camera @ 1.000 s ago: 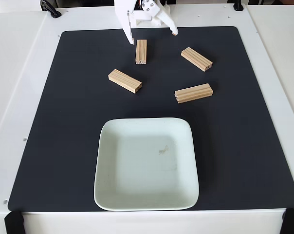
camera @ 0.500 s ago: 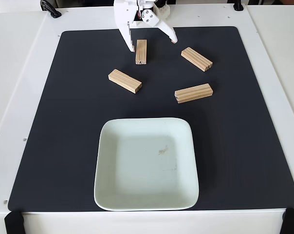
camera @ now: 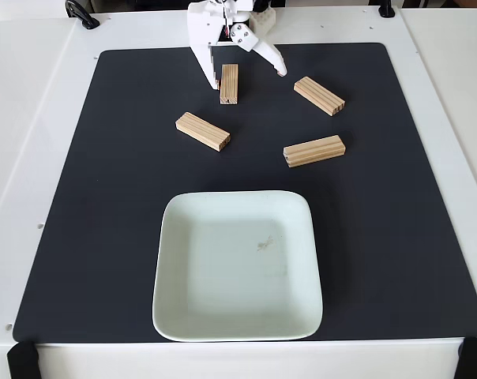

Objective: Pick up the wooden block and place them on the plate.

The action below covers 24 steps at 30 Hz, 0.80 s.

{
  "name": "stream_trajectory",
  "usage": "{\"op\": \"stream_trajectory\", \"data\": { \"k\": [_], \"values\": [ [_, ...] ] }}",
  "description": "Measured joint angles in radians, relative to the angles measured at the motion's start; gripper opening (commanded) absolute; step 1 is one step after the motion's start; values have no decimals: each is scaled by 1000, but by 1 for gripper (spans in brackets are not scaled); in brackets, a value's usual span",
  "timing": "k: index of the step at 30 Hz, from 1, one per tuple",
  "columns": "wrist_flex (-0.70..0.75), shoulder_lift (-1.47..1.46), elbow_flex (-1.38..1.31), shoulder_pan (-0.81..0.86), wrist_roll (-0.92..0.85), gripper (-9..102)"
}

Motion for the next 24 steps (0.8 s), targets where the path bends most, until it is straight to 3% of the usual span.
{"op": "stream_trajectory", "data": {
  "k": [9, 21, 24],
  "values": [
    [-9, 2, 11, 0, -2, 51],
    [-15, 9, 54, -20, -2, 2],
    [-15, 9, 54, -18, -2, 1]
  ]
}}
